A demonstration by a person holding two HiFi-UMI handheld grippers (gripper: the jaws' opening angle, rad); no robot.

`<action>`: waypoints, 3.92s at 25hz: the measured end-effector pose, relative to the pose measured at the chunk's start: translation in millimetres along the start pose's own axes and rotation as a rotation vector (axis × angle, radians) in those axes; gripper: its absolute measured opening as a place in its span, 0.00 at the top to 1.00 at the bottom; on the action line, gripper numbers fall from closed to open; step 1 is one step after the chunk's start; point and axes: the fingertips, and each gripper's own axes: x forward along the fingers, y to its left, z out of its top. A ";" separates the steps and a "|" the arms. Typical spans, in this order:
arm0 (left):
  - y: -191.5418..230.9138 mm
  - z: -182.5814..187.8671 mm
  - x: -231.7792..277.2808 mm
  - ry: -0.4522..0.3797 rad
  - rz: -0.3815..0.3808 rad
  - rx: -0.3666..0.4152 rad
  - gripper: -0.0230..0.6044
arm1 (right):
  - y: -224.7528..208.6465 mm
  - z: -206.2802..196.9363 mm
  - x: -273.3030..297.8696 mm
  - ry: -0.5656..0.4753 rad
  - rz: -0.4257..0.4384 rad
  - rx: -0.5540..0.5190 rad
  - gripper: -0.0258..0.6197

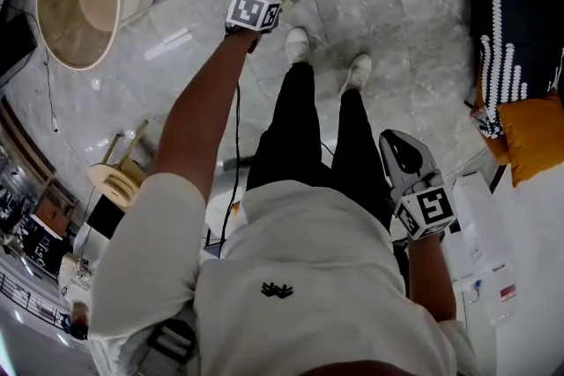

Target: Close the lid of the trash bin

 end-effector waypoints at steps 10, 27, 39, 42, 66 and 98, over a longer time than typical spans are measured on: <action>5.0 -18.5 39.0 0.047 0.015 0.005 0.87 | -8.1 -19.8 -4.3 0.021 -0.008 0.038 0.93; 13.6 -28.8 66.4 0.067 0.042 -0.005 0.87 | -15.7 -33.1 -4.5 0.034 -0.027 0.052 0.93; -14.1 -14.0 31.6 0.013 0.033 -0.032 0.88 | -12.1 -14.2 -10.9 -0.027 0.005 0.007 0.93; -36.6 -9.5 8.0 -0.038 0.024 -0.056 0.88 | -13.9 -10.1 -19.2 -0.054 0.025 -0.039 0.93; -385.5 -0.7 -280.3 -0.539 -0.095 -0.013 0.88 | 18.6 57.3 -156.5 -0.258 0.307 -0.486 0.93; -482.9 -15.6 -386.8 -0.760 0.052 0.071 0.88 | 39.7 50.2 -220.8 -0.315 0.406 -0.657 0.94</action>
